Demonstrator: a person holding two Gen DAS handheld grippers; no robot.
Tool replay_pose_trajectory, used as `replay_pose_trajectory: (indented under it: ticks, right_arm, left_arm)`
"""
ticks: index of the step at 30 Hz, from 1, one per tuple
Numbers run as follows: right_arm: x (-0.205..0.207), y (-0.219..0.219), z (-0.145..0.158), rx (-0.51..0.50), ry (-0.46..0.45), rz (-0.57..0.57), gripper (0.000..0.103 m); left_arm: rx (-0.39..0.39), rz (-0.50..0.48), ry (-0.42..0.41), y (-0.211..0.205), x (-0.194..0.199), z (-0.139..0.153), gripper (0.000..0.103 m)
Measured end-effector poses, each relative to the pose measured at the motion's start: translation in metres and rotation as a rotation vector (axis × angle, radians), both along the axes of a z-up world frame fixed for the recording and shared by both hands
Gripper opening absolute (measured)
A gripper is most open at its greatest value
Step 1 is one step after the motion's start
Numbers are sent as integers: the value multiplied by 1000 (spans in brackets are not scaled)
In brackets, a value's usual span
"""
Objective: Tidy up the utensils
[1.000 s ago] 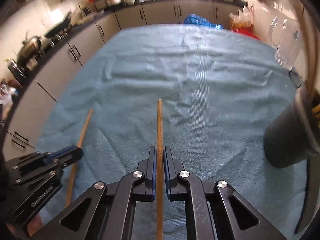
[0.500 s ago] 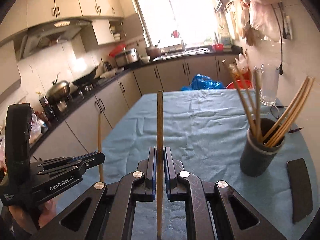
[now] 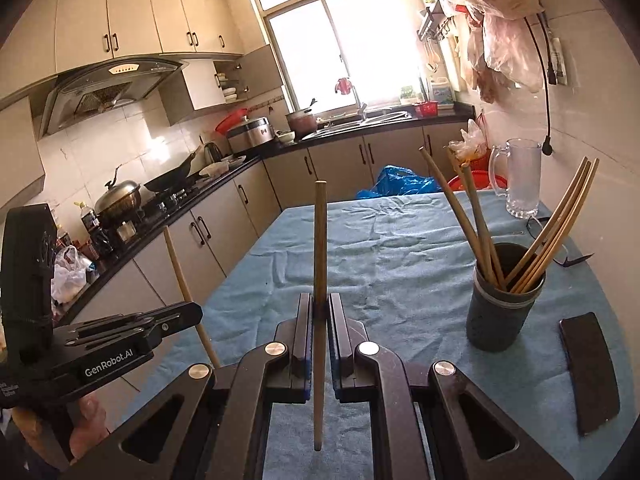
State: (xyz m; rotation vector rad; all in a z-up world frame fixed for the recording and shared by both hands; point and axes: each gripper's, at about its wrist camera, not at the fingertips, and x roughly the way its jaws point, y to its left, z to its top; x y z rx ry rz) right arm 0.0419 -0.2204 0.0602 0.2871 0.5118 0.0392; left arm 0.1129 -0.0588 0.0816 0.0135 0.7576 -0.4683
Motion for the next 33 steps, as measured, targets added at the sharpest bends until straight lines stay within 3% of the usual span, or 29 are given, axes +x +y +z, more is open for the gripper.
replay_pose_trajectory:
  ticks: [33]
  right_arm:
    - [-17, -5, 12, 6, -31, -17, 8]
  left_arm:
    - [79, 32, -98, -8, -19, 8, 7]
